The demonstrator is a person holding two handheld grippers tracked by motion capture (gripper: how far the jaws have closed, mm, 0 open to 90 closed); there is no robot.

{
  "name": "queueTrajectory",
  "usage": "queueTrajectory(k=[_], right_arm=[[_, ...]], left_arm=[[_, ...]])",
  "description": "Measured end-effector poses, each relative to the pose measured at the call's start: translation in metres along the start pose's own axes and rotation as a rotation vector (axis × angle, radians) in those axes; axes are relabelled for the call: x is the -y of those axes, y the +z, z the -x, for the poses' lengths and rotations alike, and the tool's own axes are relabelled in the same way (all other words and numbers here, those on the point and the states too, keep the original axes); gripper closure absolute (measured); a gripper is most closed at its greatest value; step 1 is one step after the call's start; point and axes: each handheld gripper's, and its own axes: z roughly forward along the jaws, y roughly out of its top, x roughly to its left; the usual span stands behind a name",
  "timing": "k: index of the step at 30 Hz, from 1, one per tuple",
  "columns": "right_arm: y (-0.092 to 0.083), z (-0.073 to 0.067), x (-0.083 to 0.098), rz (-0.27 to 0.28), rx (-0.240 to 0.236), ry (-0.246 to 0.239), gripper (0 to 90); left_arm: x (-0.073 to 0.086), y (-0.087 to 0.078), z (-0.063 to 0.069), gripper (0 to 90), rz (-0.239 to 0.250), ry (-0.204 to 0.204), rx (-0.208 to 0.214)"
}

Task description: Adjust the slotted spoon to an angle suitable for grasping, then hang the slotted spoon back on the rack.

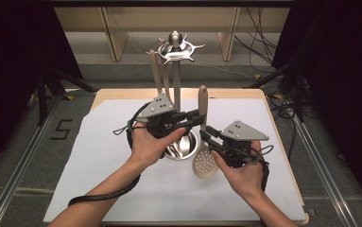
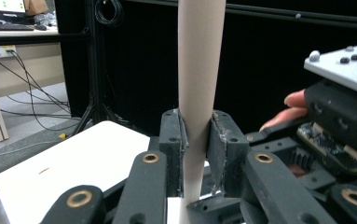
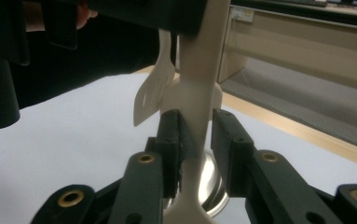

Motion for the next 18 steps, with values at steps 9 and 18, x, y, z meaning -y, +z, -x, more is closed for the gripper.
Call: queueTrajectory(k=[9, 18], right_arm=[[-0.004, 0.01, 0.001, 0.03, -0.1, 0.009, 49.5], [-0.001, 0.032, -0.008, -0.016, -0.367, -0.037, 52.6]], left_arm=[[-0.003, -0.013, -0.007, 75.4, 0.014, 0.021, 0.018], [-0.01, -0.031, -0.016, 75.3, 0.024, 0.065, 0.118]])
